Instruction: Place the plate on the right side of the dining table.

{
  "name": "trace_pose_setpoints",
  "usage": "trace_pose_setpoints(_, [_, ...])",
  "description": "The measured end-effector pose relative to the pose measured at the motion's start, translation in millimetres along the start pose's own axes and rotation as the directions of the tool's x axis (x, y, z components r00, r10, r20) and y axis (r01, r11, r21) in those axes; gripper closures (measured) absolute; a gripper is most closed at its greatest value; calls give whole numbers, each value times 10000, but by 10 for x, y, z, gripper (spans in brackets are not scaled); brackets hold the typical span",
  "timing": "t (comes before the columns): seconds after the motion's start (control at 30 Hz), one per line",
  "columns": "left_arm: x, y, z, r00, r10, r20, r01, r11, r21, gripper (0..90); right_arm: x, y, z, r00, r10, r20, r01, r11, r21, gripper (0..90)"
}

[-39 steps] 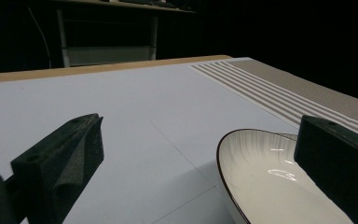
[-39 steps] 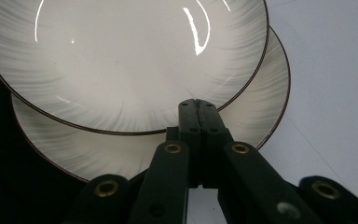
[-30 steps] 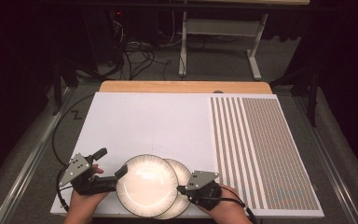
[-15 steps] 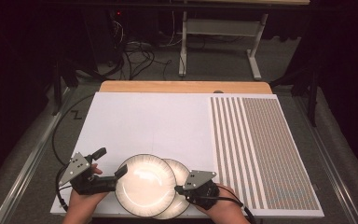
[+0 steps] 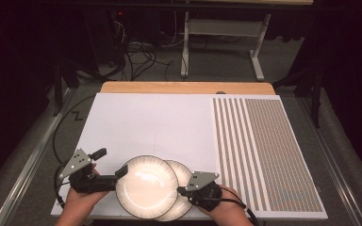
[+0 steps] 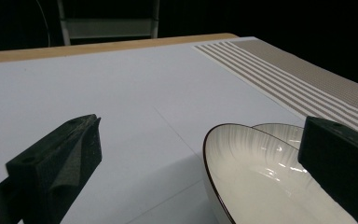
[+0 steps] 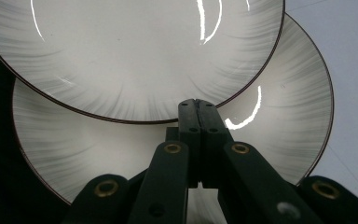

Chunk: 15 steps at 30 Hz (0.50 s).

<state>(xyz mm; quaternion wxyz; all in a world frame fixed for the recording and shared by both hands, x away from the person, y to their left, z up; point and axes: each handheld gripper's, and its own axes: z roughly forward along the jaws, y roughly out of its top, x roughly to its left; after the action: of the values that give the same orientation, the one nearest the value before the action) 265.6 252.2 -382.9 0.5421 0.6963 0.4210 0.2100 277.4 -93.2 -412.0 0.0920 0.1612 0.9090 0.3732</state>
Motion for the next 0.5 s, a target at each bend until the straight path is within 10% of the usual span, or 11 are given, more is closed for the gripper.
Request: trace_pose_setpoints(0.5, [77,18,115,9896,-1207,778,1069,9809,1622,2,-10,-1,-8,10000,44,-16,-44,10000,-28,900])
